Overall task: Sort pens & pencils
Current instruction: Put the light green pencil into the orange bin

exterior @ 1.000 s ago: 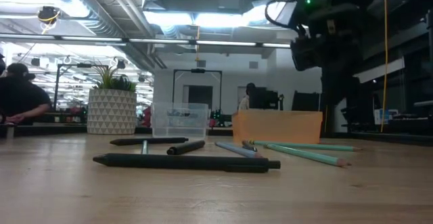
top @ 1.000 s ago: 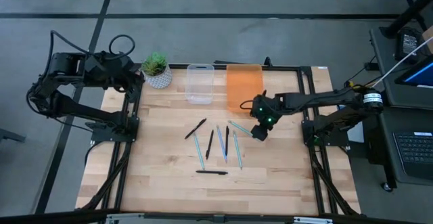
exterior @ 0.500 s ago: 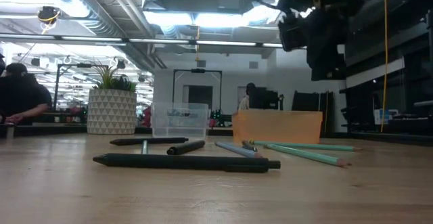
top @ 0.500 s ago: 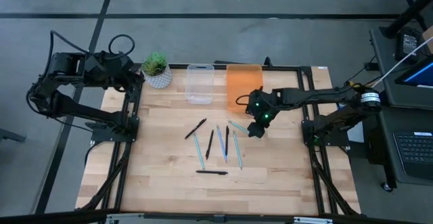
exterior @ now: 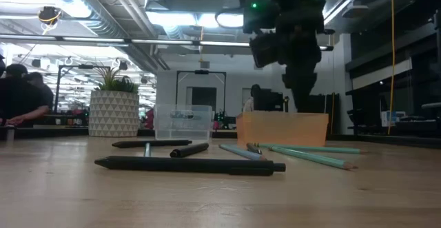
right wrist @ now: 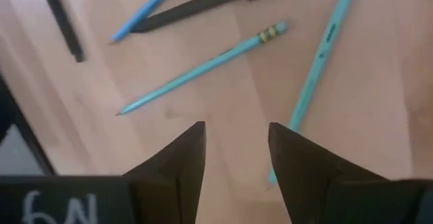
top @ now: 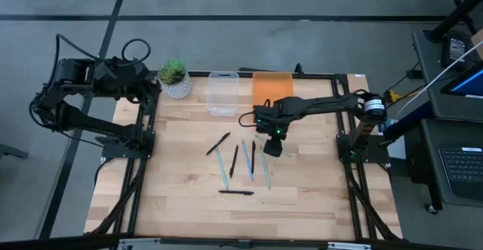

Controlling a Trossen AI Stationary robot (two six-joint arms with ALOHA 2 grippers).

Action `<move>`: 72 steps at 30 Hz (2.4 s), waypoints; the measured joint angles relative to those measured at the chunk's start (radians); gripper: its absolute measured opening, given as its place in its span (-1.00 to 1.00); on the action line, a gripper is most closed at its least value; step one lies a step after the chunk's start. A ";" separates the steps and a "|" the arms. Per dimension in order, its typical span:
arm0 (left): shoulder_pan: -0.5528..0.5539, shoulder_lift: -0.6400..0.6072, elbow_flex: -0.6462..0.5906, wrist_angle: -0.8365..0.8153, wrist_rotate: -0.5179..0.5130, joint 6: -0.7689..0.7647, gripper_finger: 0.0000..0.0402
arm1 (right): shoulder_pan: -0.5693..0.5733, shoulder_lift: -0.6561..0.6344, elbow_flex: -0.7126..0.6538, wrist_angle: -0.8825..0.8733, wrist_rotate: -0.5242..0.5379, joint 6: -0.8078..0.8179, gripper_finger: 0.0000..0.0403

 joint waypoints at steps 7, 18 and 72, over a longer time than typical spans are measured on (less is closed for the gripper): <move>0.000 -0.001 0.000 0.000 0.001 0.019 -0.57 | -0.006 0.005 -0.038 0.053 0.043 -0.004 -0.19; 0.000 -0.001 0.000 0.000 0.002 0.029 -0.57 | -0.025 0.005 -0.093 0.142 0.070 0.059 -0.19; 0.000 0.000 0.000 0.000 0.002 0.029 -0.57 | -0.030 0.003 -0.228 0.285 0.074 0.181 -0.19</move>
